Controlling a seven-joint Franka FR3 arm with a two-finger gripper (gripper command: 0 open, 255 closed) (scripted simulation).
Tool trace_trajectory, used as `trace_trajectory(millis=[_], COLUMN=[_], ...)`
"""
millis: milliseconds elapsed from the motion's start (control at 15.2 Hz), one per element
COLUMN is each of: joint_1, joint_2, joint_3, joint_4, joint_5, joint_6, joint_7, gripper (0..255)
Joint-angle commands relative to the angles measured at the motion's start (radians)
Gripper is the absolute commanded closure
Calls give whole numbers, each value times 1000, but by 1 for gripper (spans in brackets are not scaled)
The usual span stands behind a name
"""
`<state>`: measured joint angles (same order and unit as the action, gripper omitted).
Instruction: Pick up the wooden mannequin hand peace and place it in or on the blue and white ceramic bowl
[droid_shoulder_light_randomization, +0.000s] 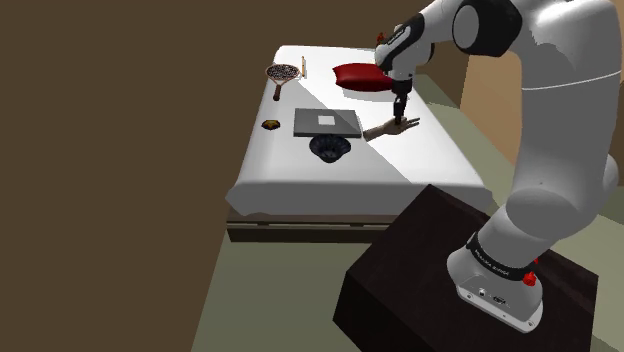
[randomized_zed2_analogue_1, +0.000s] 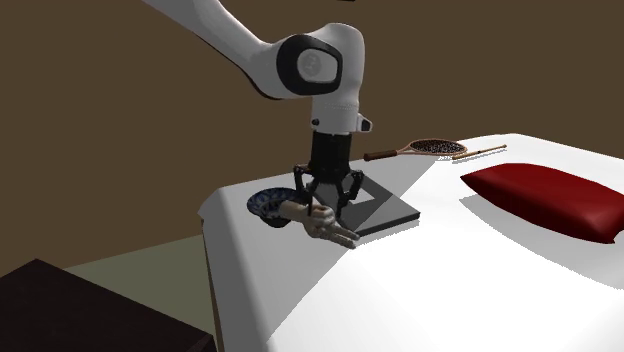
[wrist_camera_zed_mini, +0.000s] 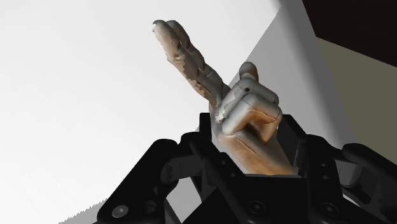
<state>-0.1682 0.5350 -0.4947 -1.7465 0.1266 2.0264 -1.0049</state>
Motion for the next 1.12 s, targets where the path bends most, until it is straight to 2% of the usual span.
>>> trace_trajectory(millis=[0,528,1056], joint_1=[2,95,160], joint_2=[-11,33,138], joint_3=[-3,47,100], joint_4=[5,129,354], joint_5=[-5,15,47], joint_6=[-16,-106,-230], joint_7=[1,148,285], gripper=[255,255,255])
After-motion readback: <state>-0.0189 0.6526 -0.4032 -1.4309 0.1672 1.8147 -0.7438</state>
